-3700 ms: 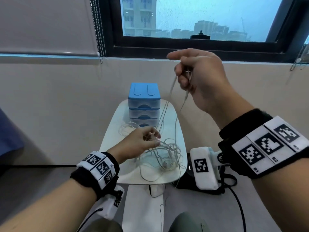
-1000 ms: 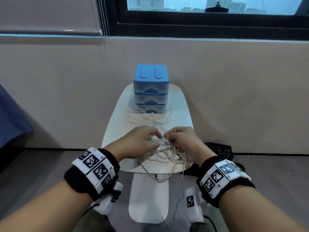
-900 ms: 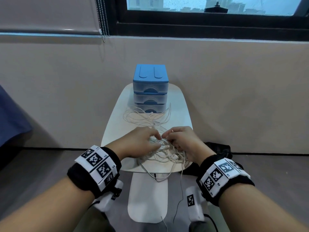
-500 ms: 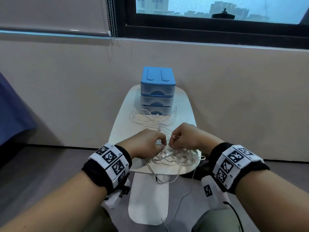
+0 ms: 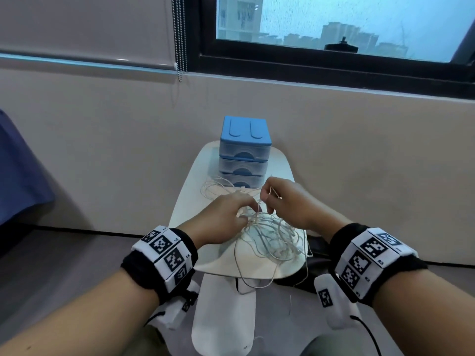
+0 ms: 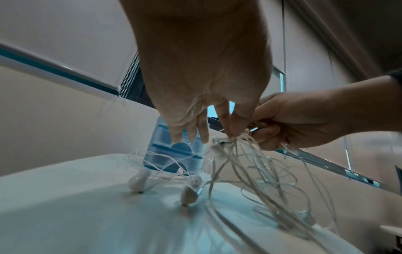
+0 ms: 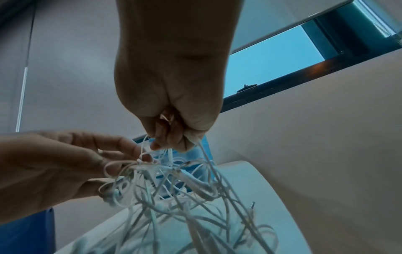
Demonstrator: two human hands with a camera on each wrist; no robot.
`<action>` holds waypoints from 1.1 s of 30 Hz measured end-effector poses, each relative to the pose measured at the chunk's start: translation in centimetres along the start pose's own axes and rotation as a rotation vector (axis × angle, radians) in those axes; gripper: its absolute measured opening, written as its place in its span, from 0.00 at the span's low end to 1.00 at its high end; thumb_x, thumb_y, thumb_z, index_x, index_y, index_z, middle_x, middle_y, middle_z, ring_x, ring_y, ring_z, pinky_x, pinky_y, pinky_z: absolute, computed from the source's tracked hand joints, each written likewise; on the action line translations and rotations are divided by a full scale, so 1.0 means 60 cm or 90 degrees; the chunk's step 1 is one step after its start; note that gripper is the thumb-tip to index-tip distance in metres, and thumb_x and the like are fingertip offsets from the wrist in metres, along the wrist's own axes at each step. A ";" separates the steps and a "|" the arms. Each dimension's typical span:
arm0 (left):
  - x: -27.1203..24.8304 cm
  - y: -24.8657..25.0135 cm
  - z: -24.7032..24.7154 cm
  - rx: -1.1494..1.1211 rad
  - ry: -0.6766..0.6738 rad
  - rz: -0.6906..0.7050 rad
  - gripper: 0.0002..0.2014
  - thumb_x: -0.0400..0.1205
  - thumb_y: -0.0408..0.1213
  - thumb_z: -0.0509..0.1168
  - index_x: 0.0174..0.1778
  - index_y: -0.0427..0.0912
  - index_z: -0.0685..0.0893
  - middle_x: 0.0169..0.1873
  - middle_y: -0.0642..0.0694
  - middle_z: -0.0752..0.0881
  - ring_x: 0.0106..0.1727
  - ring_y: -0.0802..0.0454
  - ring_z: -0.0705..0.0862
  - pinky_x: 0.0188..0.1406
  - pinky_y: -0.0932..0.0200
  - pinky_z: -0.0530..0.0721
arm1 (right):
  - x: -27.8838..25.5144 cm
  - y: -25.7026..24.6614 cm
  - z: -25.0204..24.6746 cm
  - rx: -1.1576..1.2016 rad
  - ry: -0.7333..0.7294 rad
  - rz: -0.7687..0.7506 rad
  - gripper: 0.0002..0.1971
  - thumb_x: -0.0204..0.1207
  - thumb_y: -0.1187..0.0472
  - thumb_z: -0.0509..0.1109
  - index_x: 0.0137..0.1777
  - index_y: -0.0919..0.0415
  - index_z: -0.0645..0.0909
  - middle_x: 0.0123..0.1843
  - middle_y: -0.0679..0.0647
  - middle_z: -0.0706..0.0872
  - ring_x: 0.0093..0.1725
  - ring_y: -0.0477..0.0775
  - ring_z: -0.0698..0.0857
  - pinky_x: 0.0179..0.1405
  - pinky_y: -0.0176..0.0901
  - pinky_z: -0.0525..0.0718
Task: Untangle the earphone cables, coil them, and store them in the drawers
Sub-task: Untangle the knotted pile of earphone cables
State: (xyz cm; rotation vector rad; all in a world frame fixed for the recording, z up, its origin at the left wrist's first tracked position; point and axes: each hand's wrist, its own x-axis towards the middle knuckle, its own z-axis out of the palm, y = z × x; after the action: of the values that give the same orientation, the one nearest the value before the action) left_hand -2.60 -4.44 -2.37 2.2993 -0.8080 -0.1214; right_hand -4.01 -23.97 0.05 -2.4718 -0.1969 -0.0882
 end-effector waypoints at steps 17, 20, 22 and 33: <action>-0.028 -0.002 -0.045 -0.245 0.053 -0.006 0.08 0.79 0.31 0.78 0.41 0.40 0.84 0.52 0.51 0.93 0.37 0.54 0.88 0.40 0.62 0.85 | 0.011 -0.020 -0.005 0.107 0.219 0.112 0.08 0.87 0.62 0.63 0.49 0.67 0.79 0.48 0.64 0.87 0.36 0.54 0.76 0.24 0.38 0.71; -0.029 0.002 -0.042 -0.270 0.029 -0.020 0.10 0.80 0.29 0.76 0.54 0.43 0.85 0.55 0.48 0.92 0.35 0.53 0.84 0.34 0.64 0.83 | 0.005 -0.024 -0.007 0.141 0.209 0.102 0.08 0.87 0.61 0.64 0.48 0.66 0.78 0.45 0.61 0.87 0.31 0.51 0.74 0.20 0.34 0.69; -0.026 0.008 -0.039 -0.264 0.020 -0.031 0.17 0.80 0.31 0.76 0.63 0.49 0.83 0.58 0.48 0.89 0.34 0.56 0.85 0.41 0.60 0.87 | 0.000 -0.035 -0.012 0.148 0.173 0.067 0.08 0.87 0.61 0.64 0.49 0.64 0.79 0.40 0.57 0.87 0.30 0.50 0.74 0.22 0.35 0.70; -0.005 0.008 -0.025 -0.120 0.059 -0.028 0.07 0.79 0.42 0.79 0.47 0.49 0.89 0.37 0.54 0.86 0.28 0.69 0.79 0.33 0.71 0.75 | -0.002 -0.028 -0.030 0.070 0.234 0.084 0.08 0.85 0.63 0.65 0.43 0.60 0.79 0.41 0.56 0.86 0.36 0.54 0.78 0.30 0.42 0.74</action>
State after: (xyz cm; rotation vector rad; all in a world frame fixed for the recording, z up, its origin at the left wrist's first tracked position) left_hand -2.66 -3.64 -0.95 2.1292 -0.6704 -0.1058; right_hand -4.42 -23.80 2.50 -2.3034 0.1156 -0.4584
